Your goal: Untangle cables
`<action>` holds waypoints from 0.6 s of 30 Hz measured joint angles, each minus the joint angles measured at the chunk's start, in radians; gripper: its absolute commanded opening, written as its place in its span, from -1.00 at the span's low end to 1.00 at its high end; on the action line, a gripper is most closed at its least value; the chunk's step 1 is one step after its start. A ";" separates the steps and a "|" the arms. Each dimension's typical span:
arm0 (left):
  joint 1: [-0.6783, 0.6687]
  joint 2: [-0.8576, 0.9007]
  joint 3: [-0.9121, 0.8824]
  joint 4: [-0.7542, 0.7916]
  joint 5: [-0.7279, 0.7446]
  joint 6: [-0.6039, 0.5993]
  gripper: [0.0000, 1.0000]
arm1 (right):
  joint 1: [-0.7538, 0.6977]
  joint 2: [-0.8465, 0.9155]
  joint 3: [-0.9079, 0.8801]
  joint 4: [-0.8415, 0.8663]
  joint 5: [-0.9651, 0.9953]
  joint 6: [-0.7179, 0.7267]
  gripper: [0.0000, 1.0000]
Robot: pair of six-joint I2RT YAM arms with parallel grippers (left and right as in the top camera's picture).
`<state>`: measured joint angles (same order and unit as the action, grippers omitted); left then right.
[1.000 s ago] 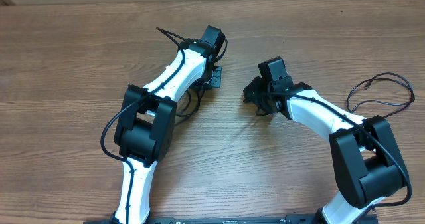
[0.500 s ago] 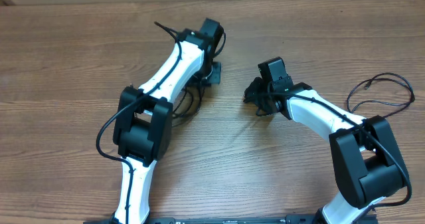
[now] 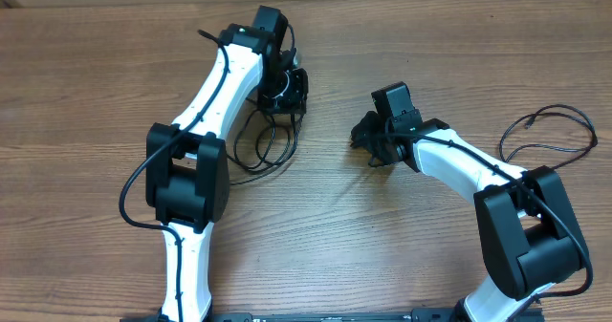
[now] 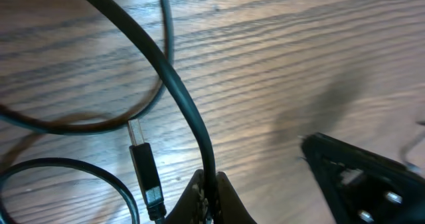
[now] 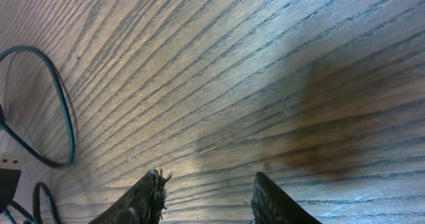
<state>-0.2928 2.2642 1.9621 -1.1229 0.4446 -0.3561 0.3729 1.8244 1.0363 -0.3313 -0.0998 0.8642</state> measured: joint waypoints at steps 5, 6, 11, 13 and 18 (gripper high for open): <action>0.012 0.000 0.000 0.000 0.097 0.000 -0.92 | 0.000 0.000 0.000 0.000 0.000 0.000 -0.14; 0.012 0.000 0.000 0.000 0.108 -0.002 -0.91 | 0.000 0.000 0.000 0.000 0.000 0.000 -0.14; 0.011 0.000 0.000 0.000 0.134 -0.032 -0.92 | 0.000 0.000 0.000 0.000 -0.001 0.000 -0.13; 0.011 0.000 0.000 0.002 0.141 -0.043 -0.91 | 0.000 0.000 0.000 0.001 -0.002 0.000 -0.13; 0.011 0.000 0.000 0.005 0.147 -0.061 -0.91 | 0.000 0.000 0.000 -0.001 -0.005 -0.001 -0.11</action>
<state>-0.2813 2.2642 1.9625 -1.1175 0.5919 -0.4175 0.3729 1.8244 1.0363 -0.3325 -0.1043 0.8635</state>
